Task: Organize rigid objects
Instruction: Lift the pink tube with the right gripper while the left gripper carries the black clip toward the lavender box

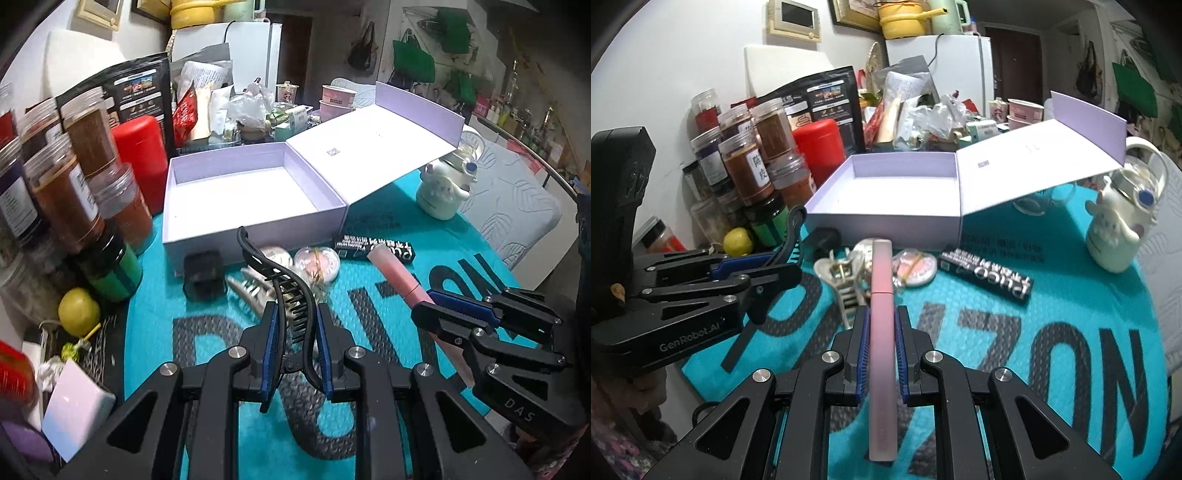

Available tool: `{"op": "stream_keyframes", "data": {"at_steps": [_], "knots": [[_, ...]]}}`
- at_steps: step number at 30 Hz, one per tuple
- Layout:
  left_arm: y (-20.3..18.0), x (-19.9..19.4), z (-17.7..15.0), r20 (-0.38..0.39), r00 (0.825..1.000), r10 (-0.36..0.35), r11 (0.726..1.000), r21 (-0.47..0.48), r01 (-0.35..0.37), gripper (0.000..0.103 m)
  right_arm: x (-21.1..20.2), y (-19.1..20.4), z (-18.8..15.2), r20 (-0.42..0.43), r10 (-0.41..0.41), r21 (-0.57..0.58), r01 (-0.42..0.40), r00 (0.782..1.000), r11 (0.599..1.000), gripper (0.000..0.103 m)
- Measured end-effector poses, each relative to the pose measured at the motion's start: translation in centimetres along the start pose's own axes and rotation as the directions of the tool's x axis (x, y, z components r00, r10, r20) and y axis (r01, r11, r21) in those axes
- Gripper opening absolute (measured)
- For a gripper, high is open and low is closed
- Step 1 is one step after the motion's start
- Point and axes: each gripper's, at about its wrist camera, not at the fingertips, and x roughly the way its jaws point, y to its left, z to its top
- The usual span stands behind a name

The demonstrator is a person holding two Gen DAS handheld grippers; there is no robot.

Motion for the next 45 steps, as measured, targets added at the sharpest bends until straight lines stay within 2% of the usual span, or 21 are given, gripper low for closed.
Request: {"op": "stream_keyframes", "data": {"at_steps": [15,19,36,45], "knots": [[0.9,2.8,4.6,0.000,1.000,-0.009,0.999,0.047,0.009,0.020,2.8,-1.6,3.9,-0.025,0.010,0.003,-0.010,1.000,1.000,0.013],[1.3,3.6,5.7,-0.003,1.000,-0.004,0.998,0.063,0.004,0.020,3.7,-2.2,5.2,-0.034,0.039,0.018,-0.039,0.999,0.999,0.013],[2.4,6.2,10.6,0.023,1.000,0.001,0.994,0.107,-0.004,0.020,6.7,-2.9,10.8,0.001,0.019,-0.077,-0.019,1.000,0.997,0.013],[3.0,7.2,13.2,0.056,0.998,0.028,0.988,0.152,-0.036,0.020,7.5,-3.7,13.7,0.034,0.018,-0.089,-0.015,0.999,0.996,0.013]]}}
